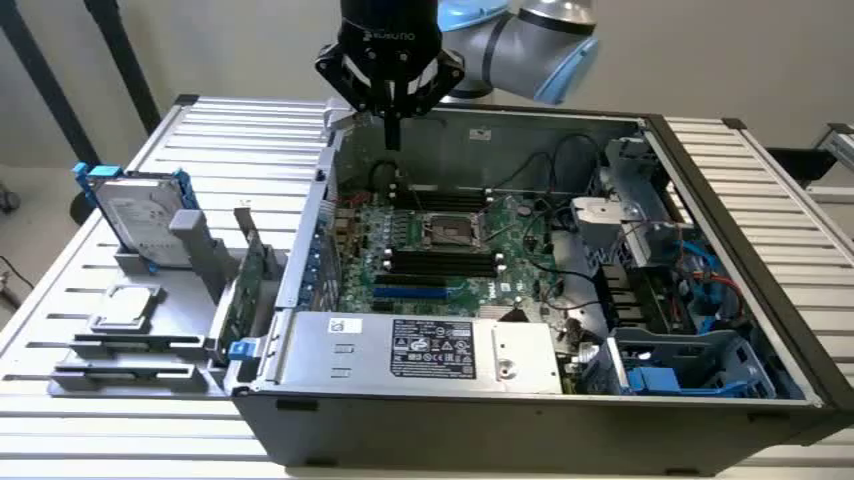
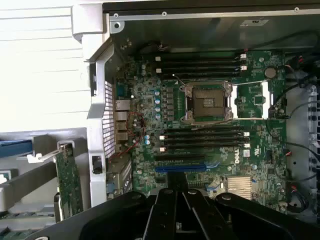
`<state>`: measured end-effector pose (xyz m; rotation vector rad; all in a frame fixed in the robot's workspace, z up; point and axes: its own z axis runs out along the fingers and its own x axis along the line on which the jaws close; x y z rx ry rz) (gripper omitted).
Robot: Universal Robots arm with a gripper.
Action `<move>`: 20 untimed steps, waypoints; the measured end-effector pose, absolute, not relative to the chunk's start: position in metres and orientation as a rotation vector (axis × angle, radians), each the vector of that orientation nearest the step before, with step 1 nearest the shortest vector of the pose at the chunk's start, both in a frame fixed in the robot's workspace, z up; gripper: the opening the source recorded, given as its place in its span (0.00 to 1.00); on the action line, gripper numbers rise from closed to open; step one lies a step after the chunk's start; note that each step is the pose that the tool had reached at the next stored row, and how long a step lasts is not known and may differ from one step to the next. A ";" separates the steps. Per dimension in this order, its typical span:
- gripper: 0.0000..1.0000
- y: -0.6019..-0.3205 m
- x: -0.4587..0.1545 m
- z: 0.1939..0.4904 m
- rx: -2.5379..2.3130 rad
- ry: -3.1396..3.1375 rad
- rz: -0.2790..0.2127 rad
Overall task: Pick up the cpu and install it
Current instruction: 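Reach for the cpu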
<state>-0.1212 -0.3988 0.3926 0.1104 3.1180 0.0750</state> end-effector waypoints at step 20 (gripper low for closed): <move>0.11 -0.399 -0.167 0.390 0.110 3.118 0.074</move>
